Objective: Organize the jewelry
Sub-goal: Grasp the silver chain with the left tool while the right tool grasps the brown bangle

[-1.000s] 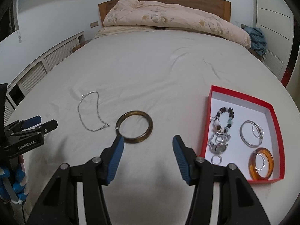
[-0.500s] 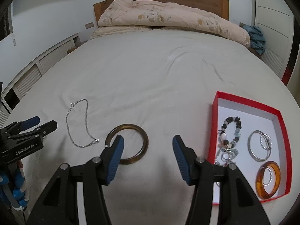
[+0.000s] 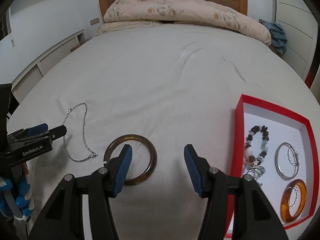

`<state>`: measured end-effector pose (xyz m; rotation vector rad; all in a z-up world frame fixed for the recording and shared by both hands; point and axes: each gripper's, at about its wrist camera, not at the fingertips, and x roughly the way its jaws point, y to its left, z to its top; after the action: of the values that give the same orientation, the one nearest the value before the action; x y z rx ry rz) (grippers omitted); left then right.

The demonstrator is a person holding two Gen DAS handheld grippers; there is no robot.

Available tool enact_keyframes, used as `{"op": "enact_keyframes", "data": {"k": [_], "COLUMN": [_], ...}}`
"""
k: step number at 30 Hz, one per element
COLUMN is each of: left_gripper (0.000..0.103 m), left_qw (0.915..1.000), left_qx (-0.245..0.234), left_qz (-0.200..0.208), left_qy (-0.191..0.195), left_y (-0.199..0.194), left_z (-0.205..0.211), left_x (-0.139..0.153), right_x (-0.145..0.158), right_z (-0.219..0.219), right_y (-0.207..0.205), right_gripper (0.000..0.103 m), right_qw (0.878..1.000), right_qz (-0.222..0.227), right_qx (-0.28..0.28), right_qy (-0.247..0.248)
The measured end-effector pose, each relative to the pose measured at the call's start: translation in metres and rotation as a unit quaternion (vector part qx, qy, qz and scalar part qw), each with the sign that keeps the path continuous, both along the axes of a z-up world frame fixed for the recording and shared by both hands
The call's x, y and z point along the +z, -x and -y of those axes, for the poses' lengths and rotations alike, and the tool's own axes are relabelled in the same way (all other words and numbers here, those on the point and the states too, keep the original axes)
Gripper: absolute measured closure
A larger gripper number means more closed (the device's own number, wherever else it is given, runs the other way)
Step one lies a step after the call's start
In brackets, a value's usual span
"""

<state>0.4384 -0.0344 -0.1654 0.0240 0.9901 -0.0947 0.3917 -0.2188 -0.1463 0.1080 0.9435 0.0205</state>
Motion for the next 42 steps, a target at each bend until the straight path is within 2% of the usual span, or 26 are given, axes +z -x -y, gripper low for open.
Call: {"op": "enact_keyframes", "data": {"k": [5,11,12,18,22,25,27,30,33,37,39,42], "left_gripper": [0.031,0.031,0.031,0.030,0.033,0.047,0.057,0.067,0.077,0.089,0.100,0.101], "left_qw": [0.9999,0.9995,0.9993,0.9985,0.9989,0.9987,0.9986,0.9991,0.9984,0.9972,0.9964,0.9965], "left_qx": [0.002,-0.010,-0.014,-0.030,-0.031,-0.042,-0.046,-0.037,-0.035,-0.038,-0.037,-0.032], "left_qz": [-0.016,-0.030,-0.034,-0.043,-0.031,-0.019,-0.016,-0.021,-0.030,-0.040,-0.045,-0.042], "left_qy": [-0.006,-0.008,-0.008,-0.012,-0.018,-0.020,-0.019,0.007,0.034,0.050,0.061,0.065], "left_y": [0.000,-0.005,-0.007,-0.018,-0.018,-0.013,-0.011,-0.008,-0.001,0.006,0.009,0.013], "left_z": [-0.003,-0.002,-0.002,0.000,0.005,0.008,0.012,0.007,-0.001,-0.004,-0.008,-0.008], "left_x": [-0.016,-0.021,-0.022,-0.024,-0.022,-0.021,-0.019,-0.018,-0.017,-0.016,-0.015,-0.013], "right_x": [-0.013,-0.033,-0.036,-0.042,-0.043,-0.044,-0.043,-0.043,-0.042,-0.042,-0.040,-0.038], "right_z": [-0.001,-0.003,-0.002,-0.007,-0.010,-0.015,-0.018,-0.020,-0.022,-0.022,-0.022,-0.025], "right_y": [-0.009,-0.017,-0.018,-0.028,-0.034,-0.033,-0.034,-0.032,-0.029,-0.024,-0.020,-0.012], "right_gripper": [0.051,0.051,0.052,0.053,0.065,0.079,0.083,0.091,0.093,0.093,0.093,0.094], "right_qw": [1.000,0.999,0.999,0.998,0.998,0.998,0.998,0.998,0.998,0.998,0.998,0.998], "right_qz": [-0.021,-0.052,-0.034,-0.044,-0.043,-0.039,-0.037,-0.037,-0.037,-0.031,-0.026,-0.018], "right_qx": [0.005,0.010,0.008,0.026,0.037,0.046,0.050,0.053,0.054,0.051,0.049,0.050], "right_qy": [-0.001,0.004,0.004,0.027,0.034,0.032,0.031,0.028,0.024,0.020,0.017,0.021]}}
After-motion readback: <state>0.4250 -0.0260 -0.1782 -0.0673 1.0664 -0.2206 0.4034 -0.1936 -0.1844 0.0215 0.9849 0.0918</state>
